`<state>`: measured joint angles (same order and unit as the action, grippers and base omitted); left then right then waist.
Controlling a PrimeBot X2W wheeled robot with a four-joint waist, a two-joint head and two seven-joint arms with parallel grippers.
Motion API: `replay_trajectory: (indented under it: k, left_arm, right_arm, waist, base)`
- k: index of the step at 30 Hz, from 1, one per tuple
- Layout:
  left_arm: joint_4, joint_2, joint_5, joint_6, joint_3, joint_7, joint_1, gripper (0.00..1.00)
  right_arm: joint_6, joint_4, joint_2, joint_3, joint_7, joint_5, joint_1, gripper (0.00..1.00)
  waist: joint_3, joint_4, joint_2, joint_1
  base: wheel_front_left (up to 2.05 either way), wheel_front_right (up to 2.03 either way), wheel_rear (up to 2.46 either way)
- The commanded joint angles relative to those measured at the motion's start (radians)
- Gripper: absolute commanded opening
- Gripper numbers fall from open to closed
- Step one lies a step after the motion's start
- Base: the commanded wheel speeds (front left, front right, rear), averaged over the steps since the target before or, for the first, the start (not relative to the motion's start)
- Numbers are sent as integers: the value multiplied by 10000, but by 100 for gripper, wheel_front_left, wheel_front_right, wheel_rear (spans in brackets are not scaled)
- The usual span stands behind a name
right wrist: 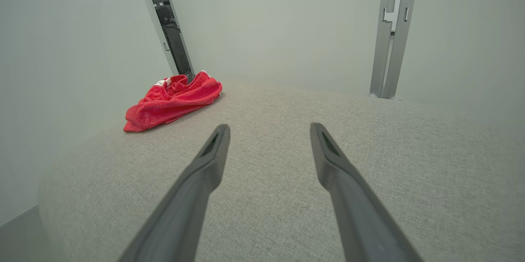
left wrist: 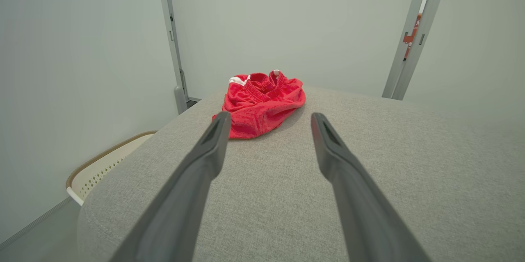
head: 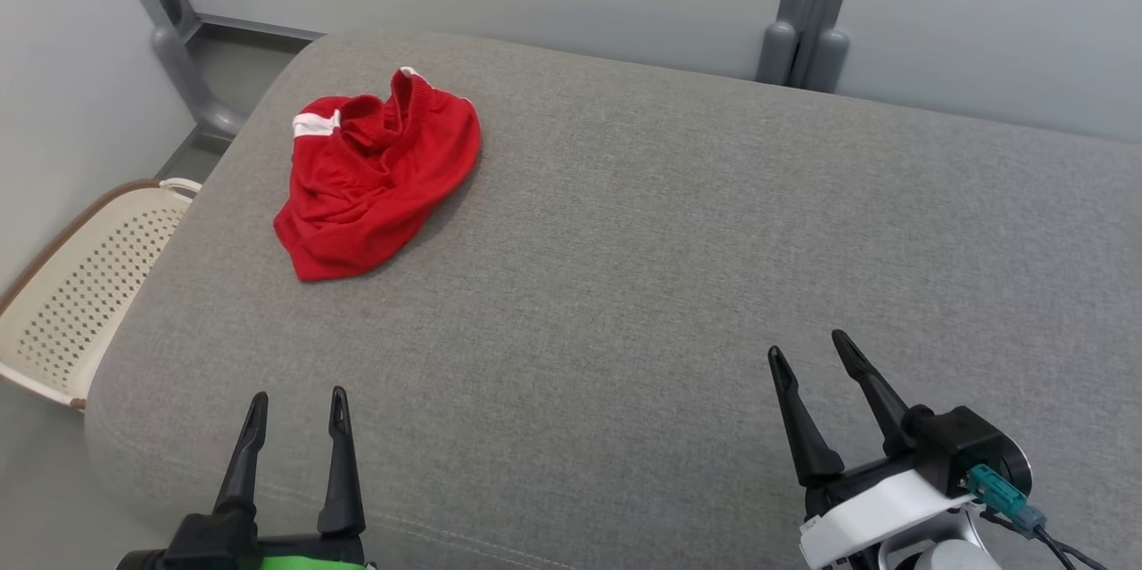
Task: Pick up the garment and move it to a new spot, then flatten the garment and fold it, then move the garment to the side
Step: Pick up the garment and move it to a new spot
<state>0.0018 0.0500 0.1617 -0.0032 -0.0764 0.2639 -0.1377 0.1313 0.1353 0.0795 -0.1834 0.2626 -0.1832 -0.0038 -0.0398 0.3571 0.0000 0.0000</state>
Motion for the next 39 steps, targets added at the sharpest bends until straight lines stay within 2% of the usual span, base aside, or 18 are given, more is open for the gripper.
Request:
replay_trajectory:
  k: [1, 11, 17, 23, 26, 27, 30, 33, 39]
  left_arm:
    - [-2, 13, -107, -6, 25, 3, -67, 100]
    - [-107, 13, -55, 49, 23, 3, -238, 100]
    - [-308, 12, 108, 142, -12, 3, 246, 100]
    - [-608, 10, 110, 143, 110, 3, 1262, 100]
    - [-403, 10, -150, -146, 234, 3, 2236, 100]
    - [-82, 64, -292, -363, 323, 1, 2935, 100]
    - [509, 286, -393, -617, 517, 1, 4245, 100]
    - [1614, 591, -295, -786, 609, -29, 5723, 100]
    - [3838, 1323, 67, -1035, 733, -884, 8746, 100]
  right_arm:
    - [-12, 9, 17, 13, 29, -22, 80, 100]
    - [-12, -26, 66, -39, 29, 13, 239, 100]
    - [-12, -132, 340, -21, 29, 92, -7, 100]
    - [-12, -262, 776, -55, 29, 205, -487, 100]
    - [-12, -400, 1103, -47, 29, 297, -841, 100]
    - [-14, -506, 1311, -22, 29, 348, -1073, 100]
    - [-14, -655, 1634, -57, 29, 441, -1420, 100]
    - [-14, -796, 1943, 6, 29, 496, -1743, 100]
    - [-14, -1124, 2316, 266, 29, 642, -2066, 100]
  waist:
    - [101, 334, 0, 0]
    - [137, 756, 0, 0]
    - [-441, 861, 0, 0]
    - [-1280, 634, 0, 0]
    - [-1908, 457, 0, 0]
    - [-2368, 329, 0, 0]
    - [-3053, 124, 0, 0]
    - [-3684, -90, 0, 0]
    - [-4730, -436, 0, 0]
  base:
    - [0, 0, 0]
    - [0, 0, 0]
    - [0, 0, 0]
    - [0, 0, 0]
    - [0, 0, 0]
    - [0, 0, 0]
    - [0, 0, 0]
    - [0, 0, 0]
    - [0, 0, 0]
